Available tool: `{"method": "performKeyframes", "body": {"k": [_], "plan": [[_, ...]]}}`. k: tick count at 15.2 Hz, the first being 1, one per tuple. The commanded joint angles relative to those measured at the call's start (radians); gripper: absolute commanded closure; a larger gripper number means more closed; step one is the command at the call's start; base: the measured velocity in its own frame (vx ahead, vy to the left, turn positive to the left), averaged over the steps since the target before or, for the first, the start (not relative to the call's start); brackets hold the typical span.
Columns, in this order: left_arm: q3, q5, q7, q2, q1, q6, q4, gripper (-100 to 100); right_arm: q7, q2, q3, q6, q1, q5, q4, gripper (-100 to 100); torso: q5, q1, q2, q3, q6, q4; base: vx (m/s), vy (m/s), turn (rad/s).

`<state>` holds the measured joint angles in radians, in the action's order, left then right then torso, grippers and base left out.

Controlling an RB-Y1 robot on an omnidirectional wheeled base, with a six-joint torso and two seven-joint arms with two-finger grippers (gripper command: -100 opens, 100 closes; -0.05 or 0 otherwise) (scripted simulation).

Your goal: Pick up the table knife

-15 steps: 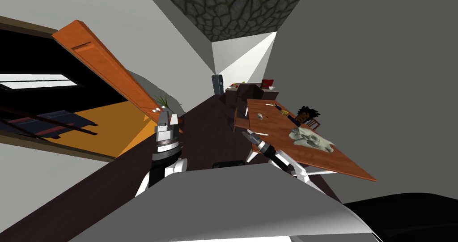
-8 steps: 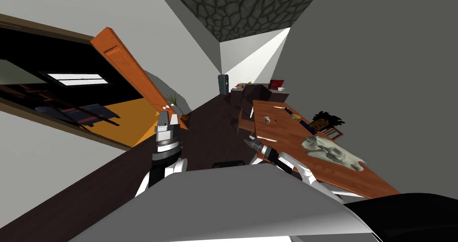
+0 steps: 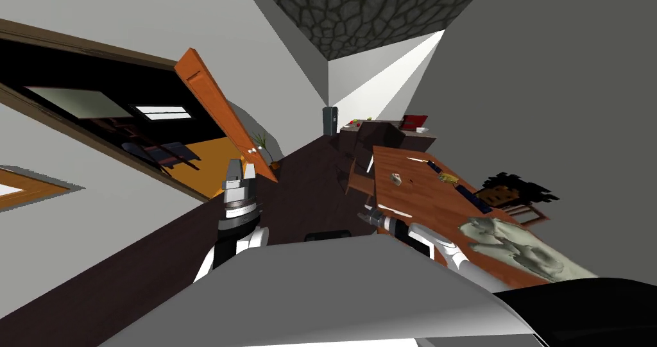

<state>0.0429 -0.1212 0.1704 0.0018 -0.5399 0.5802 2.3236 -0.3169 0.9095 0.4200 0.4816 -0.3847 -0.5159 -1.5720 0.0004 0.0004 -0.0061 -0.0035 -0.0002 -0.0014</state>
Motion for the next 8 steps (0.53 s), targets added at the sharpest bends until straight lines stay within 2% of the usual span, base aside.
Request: {"method": "performKeyframes", "body": {"k": [1, 4, 5, 6, 7, 8], "plan": [[0.0, 0.0, 0.0, 0.0, 0.0, 0.0, 0.0, 0, -0.012, 0.05, 0.035, -0.002, 0.001, -0.03, 0.045, -100, 0.0, 0.0, 0.0, 0.0, 0.0, 0.0, 0.085, -0.006, 0.174], [0.0, 0.0, 0.0, 0.0, 0.0, 0.0, 0.0, 0, -0.03, 0.115, 0.083, 0.003, 0.006, -0.07, 0.113, -100, 0.0, -0.002, -0.001, -0.001, 0.0, 0.0, 0.107, -0.036, 0.294], [0.0, 0.0, 0.0, 0.0, 0.0, 0.0, 0.0, 0, -0.03, 0.115, 0.083, 0.003, 0.006, -0.07, 0.118, -100, 0.0, -0.002, -0.001, -0.001, 0.0, 0.0, 0.083, -0.03, 0.169], [0.0, 0.0, 0.0, 0.0, 0.0, 0.0, 0.0, 0, -0.039, 0.146, 0.107, 0.005, 0.008, -0.089, 0.153, -100, 0.0, -0.001, -0.001, 0.0, 0.0, 0.0, 0.071, -0.03, 0.211], [0.0, 0.0, 0.0, 0.0, 0.0, 0.0, 0.0, 0, -0.039, 0.146, 0.107, 0.005, 0.008, -0.089, 0.153, -100, 0.0, -0.001, 0.0, 0.0, 0.0, 0.0, 0.067, -0.032, 0.156], [0.0, 0.0, 0.0, 0.0, 0.0, 0.0, 0.0, 0, -0.048, 0.174, 0.13, 0.008, 0.01, -0.108, 0.187, -100, 0.0, -0.001, 0.001, 0.0, 0.0, 0.0, 0.076, -0.037, 0.191]]}}
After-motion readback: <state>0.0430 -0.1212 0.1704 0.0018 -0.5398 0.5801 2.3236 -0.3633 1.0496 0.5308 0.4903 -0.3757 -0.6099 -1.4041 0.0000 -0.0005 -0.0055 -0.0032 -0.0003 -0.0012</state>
